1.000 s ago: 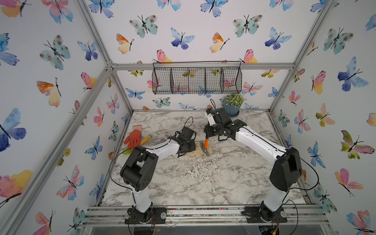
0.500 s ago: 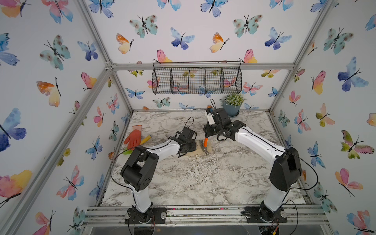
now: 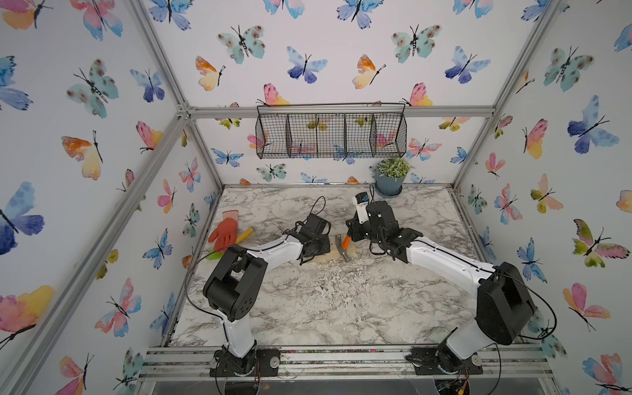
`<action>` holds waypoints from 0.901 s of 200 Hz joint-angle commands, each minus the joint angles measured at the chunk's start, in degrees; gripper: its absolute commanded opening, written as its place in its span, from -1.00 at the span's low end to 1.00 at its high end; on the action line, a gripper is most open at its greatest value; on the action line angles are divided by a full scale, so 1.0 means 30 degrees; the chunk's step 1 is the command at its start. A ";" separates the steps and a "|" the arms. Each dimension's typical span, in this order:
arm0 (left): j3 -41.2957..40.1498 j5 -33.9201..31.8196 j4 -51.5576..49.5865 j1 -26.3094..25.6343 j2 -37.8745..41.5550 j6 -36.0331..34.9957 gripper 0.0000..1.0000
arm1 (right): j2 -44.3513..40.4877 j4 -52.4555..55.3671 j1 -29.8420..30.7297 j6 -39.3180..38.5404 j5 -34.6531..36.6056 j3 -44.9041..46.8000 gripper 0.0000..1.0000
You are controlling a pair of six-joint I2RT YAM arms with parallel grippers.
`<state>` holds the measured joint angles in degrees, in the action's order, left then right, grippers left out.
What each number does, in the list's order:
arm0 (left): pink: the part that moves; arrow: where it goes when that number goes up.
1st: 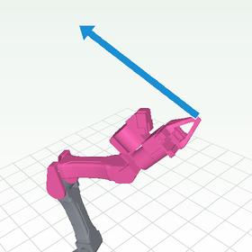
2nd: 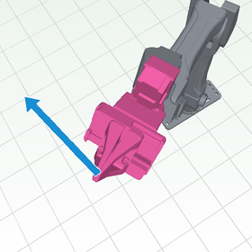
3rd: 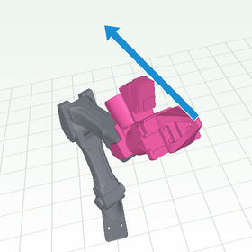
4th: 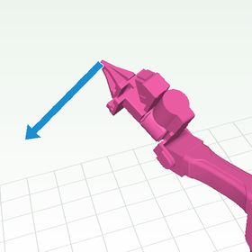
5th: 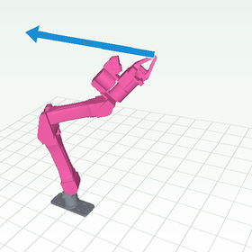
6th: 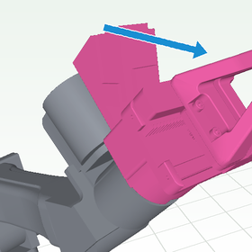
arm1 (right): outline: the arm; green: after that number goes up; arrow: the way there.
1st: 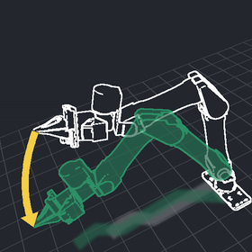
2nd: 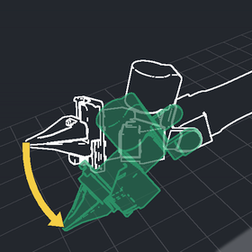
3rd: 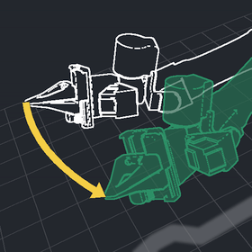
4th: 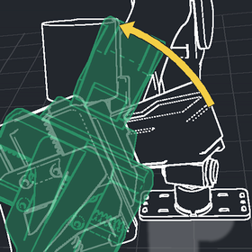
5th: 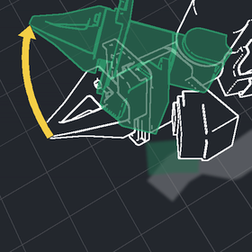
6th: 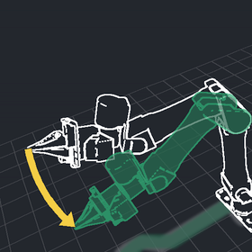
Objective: Use a claw hammer to pull out a nail
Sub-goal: Remove the nail from the mounting plate.
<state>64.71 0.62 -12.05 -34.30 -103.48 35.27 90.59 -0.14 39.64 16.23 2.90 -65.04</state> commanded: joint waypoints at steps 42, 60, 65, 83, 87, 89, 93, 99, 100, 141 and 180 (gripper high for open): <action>-0.0715 0.0386 -0.2309 -0.0401 -0.1306 -0.0064 -1.00 | -0.1249 -0.5029 0.0498 -0.1287 0.0519 0.0585 -0.94; -0.0680 0.0349 -0.2427 -0.0429 -0.1396 -0.0125 -1.00 | -0.1365 -0.4436 0.0592 -0.1337 0.0634 -0.0069 -0.94; -0.0661 0.0334 -0.2427 -0.0417 -0.1423 -0.0147 -1.00 | -0.1339 -0.4409 0.0602 -0.1366 0.0766 -0.0180 -0.94; -0.0623 0.0322 -0.2486 -0.0428 -0.1497 -0.0198 -1.00 | -0.1277 -0.3876 0.0604 -0.1423 0.0768 -0.0506 -0.93; -0.0596 0.0338 -0.2522 -0.0430 -0.1511 -0.0212 -1.00 | -0.1294 -0.3919 0.0611 -0.1418 0.0743 -0.0450 -0.94; -0.0594 0.0324 -0.2517 -0.0430 -0.1534 -0.0212 -1.00 | -0.1305 -0.3962 0.0593 -0.1423 0.0736 -0.0414 -0.94; -0.0567 0.0320 -0.2541 -0.0430 -0.1555 -0.0240 -1.00 | -0.1358 -0.4127 0.0601 -0.1440 0.0707 -0.0245 -0.93; -0.0535 0.0298 -0.2595 -0.0445 -0.1570 -0.0242 -1.00 | -0.1449 -0.4570 0.0613 -0.1559 0.0578 0.0151 -0.94; -0.0534 0.0294 -0.2599 -0.0438 -0.1570 -0.0242 -1.00 | -0.1467 -0.4649 0.0614 -0.1580 0.0583 0.0221 -0.94; -0.0503 0.0258 -0.2665 -0.0430 -0.1702 -0.0300 -1.00 | -0.2946 -0.9177 0.0841 -0.1900 0.0660 0.4353 -0.94; -0.0709 0.0466 -0.2547 -0.0401 -0.1807 -0.0300 -1.00 | -0.3595 -1.1319 0.0939 -0.2344 0.0736 0.6582 -0.94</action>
<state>65.36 0.08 -11.99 -34.76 -104.22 34.94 81.76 -22.59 42.09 10.59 4.47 -45.91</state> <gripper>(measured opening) 0.048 0.194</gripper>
